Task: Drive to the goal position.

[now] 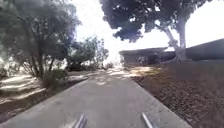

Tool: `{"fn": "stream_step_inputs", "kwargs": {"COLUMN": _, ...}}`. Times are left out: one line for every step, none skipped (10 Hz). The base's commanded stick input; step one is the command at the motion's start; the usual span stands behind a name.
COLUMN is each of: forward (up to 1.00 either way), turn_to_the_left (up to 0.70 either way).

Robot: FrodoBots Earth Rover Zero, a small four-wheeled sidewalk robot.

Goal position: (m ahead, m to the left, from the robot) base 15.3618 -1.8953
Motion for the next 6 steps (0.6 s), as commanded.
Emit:
{"fn": "stream_step_inputs", "kwargs": {"forward": 1.0, "turn_to_the_left": 0.0}}
{"fn": "stream_step_inputs", "kwargs": {"forward": 1.0, "turn_to_the_left": 0.0}}
{"fn": "stream_step_inputs", "kwargs": {"forward": 1.0, "turn_to_the_left": 0.0}}
{"fn": "stream_step_inputs", "kwargs": {"forward": 1.0, "turn_to_the_left": 0.0}}
{"fn": "stream_step_inputs", "kwargs": {"forward": 1.0, "turn_to_the_left": 0.0}}
{"fn": "stream_step_inputs", "kwargs": {"forward": 1.0, "turn_to_the_left": 0.0}}
